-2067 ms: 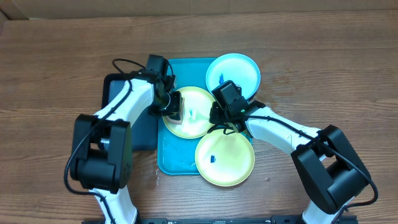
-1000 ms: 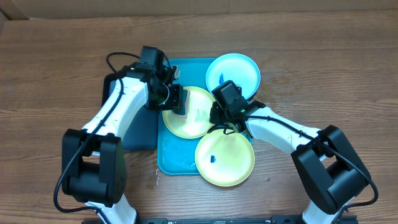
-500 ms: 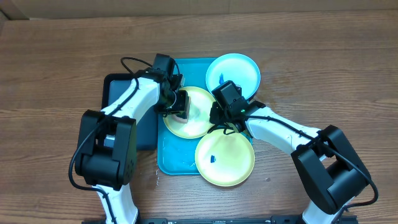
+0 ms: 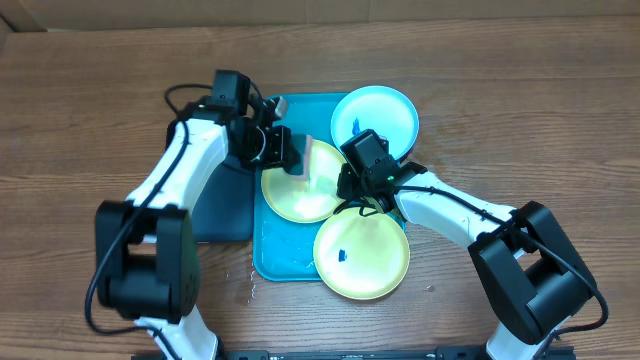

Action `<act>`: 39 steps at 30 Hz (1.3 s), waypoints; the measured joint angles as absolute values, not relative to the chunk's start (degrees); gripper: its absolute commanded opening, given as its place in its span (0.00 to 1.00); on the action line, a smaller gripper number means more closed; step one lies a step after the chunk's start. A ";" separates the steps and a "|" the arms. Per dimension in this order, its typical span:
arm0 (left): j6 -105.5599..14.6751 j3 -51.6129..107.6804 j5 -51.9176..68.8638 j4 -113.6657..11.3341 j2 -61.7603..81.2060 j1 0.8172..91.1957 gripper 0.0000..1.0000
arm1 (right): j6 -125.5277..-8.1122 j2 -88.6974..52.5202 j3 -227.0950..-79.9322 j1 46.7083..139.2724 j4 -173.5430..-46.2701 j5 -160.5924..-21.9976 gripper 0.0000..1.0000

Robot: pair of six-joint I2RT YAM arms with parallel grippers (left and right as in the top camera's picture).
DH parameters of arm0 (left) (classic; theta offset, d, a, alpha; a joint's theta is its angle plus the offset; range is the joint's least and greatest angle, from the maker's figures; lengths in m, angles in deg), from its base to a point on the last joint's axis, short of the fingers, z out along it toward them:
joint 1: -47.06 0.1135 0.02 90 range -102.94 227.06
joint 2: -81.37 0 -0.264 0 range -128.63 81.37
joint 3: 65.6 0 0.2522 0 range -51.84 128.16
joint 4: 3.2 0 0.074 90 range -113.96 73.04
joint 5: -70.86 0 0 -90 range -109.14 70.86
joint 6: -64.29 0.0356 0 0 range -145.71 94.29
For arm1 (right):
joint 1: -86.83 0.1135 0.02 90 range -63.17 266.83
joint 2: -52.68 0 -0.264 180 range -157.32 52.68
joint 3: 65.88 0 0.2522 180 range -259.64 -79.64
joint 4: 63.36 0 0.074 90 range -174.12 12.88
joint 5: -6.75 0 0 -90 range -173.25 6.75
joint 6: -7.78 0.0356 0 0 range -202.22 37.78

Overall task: Clean dirty plates on tray and stack at the side
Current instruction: 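Scrub the yellow plate surface with the sponge in the left gripper, then move the left gripper back and drop the sponge into the black tray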

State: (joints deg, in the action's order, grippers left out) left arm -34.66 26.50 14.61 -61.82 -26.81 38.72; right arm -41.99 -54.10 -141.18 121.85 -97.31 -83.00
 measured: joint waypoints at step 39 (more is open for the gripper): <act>-34.26 28.43 11.47 -70.89 -19.12 44.29 0.04 | -41.97 -54.08 -141.18 121.87 -97.33 -83.02 0.04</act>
State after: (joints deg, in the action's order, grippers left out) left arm -34.26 28.43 11.47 -70.89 -19.12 44.29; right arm -41.97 -54.08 -141.18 121.87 -97.33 -83.02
